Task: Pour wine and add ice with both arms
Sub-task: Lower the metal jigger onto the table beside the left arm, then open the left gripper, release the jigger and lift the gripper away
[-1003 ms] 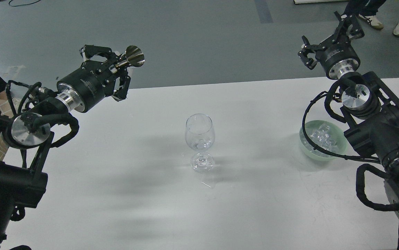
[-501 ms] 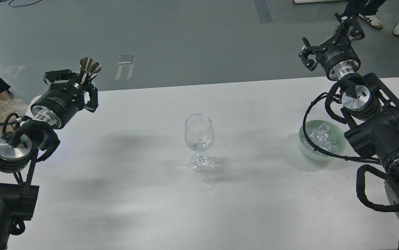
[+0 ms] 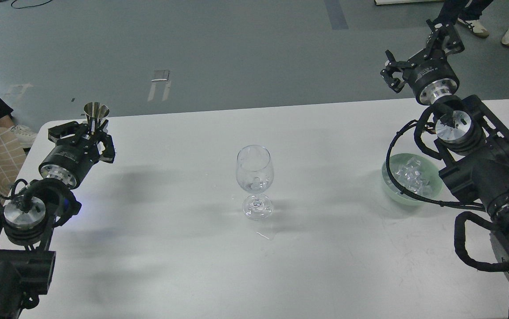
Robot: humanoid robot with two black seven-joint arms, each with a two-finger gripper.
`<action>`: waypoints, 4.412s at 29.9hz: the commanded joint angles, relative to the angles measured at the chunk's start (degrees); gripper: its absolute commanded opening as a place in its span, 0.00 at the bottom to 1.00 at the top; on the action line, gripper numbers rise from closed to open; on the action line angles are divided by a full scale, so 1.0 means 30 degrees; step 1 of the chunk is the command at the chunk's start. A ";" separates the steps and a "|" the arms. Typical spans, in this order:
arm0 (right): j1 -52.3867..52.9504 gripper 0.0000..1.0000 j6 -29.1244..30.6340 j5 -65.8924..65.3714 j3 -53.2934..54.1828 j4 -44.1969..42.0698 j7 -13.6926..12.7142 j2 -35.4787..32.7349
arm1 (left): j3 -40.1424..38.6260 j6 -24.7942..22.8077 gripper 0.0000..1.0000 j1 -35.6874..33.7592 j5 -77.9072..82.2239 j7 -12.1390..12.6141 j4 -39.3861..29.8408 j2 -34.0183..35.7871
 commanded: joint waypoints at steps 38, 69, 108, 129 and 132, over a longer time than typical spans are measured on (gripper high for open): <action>0.0036 1.00 -0.0483 -0.0106 -0.1113 0.0038 0.0001 0.0146 | 0.0169 -0.0339 0.11 -0.0291 -0.0678 -0.1320 0.4153 -0.1386; 0.0036 1.00 -0.0453 -0.0106 -0.1113 -0.0021 0.0030 0.0176 | 0.0316 -0.0280 0.35 -0.0408 -0.0678 -0.1349 0.4153 -0.1328; 0.0036 1.00 -0.0424 -0.0076 -0.1113 -0.0109 0.0030 0.0176 | 0.0111 -0.0339 0.95 -0.0203 -0.0620 -0.1086 0.2279 -0.0361; -0.0110 1.00 -0.0307 0.0011 -0.1113 0.0008 0.0030 0.0058 | 0.0227 0.1127 0.97 0.0002 -0.0561 -0.1027 -0.2438 0.0750; -0.0198 1.00 -0.0278 0.0011 -0.1083 0.0096 0.0030 0.0058 | 0.0287 0.0747 0.98 -0.0202 -0.0561 -0.0998 -0.2702 0.1336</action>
